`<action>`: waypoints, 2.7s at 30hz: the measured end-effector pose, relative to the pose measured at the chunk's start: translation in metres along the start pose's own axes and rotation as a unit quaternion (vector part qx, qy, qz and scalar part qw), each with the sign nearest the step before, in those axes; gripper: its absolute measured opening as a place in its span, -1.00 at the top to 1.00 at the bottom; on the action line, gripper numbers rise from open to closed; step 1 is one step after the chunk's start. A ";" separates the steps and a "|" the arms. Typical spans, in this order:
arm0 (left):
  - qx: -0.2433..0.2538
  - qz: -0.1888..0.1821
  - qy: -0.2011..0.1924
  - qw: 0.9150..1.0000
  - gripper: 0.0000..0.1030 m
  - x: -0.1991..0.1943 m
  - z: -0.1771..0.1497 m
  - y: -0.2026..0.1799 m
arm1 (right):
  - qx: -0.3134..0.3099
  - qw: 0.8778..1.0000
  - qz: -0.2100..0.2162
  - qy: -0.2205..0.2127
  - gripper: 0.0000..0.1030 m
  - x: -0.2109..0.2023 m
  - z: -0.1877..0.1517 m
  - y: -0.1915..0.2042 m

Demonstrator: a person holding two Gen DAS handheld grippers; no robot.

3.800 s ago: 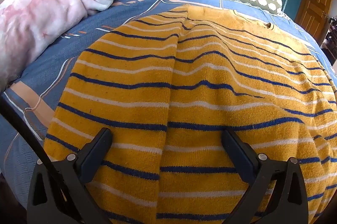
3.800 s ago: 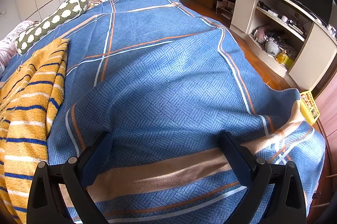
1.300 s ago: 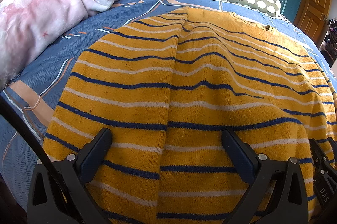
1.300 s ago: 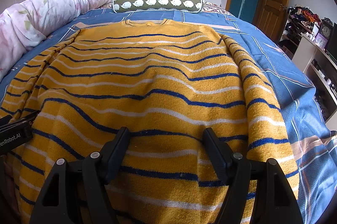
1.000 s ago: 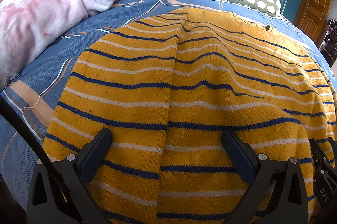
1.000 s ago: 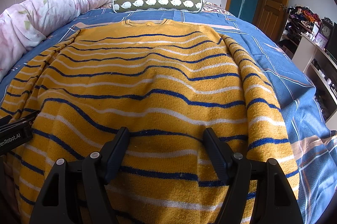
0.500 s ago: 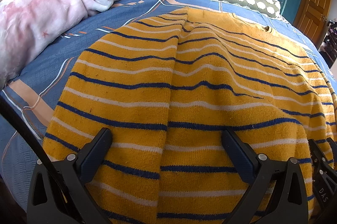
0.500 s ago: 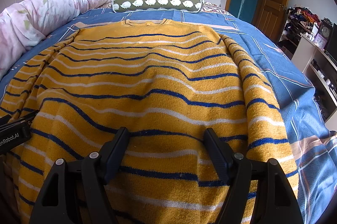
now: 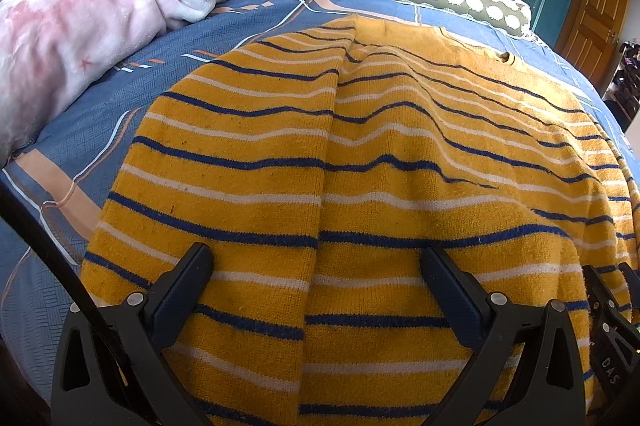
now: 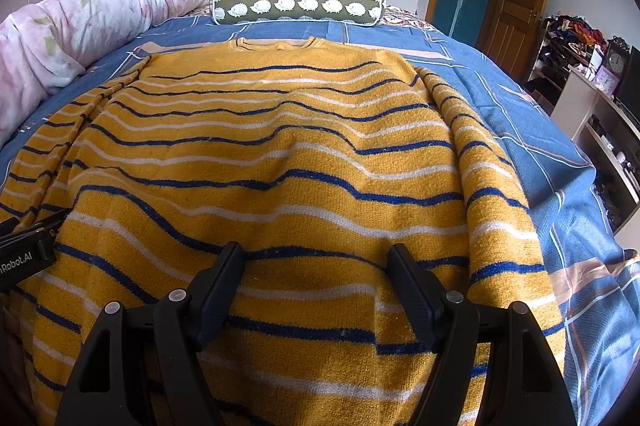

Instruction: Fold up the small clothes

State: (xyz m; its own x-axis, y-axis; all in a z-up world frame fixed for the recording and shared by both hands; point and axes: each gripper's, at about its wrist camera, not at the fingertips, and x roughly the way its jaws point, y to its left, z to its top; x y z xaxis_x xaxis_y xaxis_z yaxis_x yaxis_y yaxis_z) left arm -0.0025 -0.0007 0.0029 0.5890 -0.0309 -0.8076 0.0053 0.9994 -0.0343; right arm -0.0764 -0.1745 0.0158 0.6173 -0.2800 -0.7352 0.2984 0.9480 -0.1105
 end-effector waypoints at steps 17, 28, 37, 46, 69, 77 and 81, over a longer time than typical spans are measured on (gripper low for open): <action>0.033 -0.068 -0.017 0.997 -0.35 -0.076 0.013 0.042 | -0.008 1.000 -0.016 -0.002 -0.59 -0.002 -0.001 0.002; -0.010 -0.114 0.043 0.992 -0.50 -0.083 -0.008 0.137 | -0.007 1.000 -0.016 -0.001 -0.59 -0.002 -0.001 0.001; 0.078 -0.193 0.032 0.978 -0.48 -0.104 -0.038 0.075 | -0.010 1.000 -0.022 -0.003 -0.60 -0.003 -0.001 0.003; 0.119 -0.150 0.071 0.979 0.59 -0.068 -0.047 0.045 | -0.011 1.000 -0.023 -0.003 -0.60 -0.004 -0.001 0.004; -0.205 0.018 -0.056 0.977 0.48 -0.081 0.091 0.288 | -0.013 1.000 -0.026 -0.002 -0.62 -0.004 -0.002 0.004; -0.207 0.010 -0.084 0.975 -0.37 -0.131 0.031 0.297 | -0.046 0.998 0.002 0.033 -0.39 -0.022 0.021 0.012; -0.211 0.007 -0.099 0.972 -0.41 -0.156 -0.011 0.313 | -0.141 0.987 0.072 -0.014 -0.39 -0.065 0.047 0.079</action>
State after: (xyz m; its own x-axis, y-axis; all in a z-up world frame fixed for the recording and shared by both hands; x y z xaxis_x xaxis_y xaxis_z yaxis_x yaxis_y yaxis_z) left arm -0.1016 0.3168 0.1113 0.7314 0.0286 -0.6814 -0.3115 0.9028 -0.2965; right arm -0.0592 -0.0879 0.0863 0.6597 -0.1387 -0.7387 -0.0070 0.9817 -0.1905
